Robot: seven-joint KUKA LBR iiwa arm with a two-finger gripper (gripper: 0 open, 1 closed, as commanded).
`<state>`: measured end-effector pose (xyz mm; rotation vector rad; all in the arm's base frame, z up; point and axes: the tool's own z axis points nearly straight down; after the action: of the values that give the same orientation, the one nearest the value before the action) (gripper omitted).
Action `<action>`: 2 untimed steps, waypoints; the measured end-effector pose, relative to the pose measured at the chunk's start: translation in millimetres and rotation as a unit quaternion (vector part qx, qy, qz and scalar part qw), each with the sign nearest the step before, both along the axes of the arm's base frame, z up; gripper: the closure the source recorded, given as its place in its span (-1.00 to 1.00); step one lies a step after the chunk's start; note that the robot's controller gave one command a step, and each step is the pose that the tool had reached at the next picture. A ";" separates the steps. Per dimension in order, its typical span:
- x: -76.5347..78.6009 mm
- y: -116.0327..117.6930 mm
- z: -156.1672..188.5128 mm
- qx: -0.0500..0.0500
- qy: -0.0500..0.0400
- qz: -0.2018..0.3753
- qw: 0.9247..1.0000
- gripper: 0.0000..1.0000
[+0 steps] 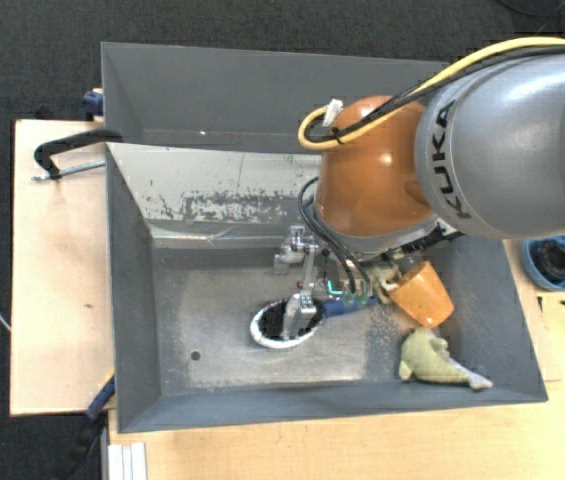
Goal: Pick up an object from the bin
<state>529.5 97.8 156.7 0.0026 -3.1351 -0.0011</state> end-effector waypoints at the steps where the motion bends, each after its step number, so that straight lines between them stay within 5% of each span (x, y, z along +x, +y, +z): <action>1: -8.6 -32.0 -87.1 0.000 -0.005 0.028 1.000 -1.00; 2: 3.3 -8.1 -54.0 0.001 -0.008 0.046 0.999 -1.00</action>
Offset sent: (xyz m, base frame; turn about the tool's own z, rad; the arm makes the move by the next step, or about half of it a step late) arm -0.0100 -0.0318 -0.0867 -0.0588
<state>532.8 89.8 102.7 0.1480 -3.1468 -0.0042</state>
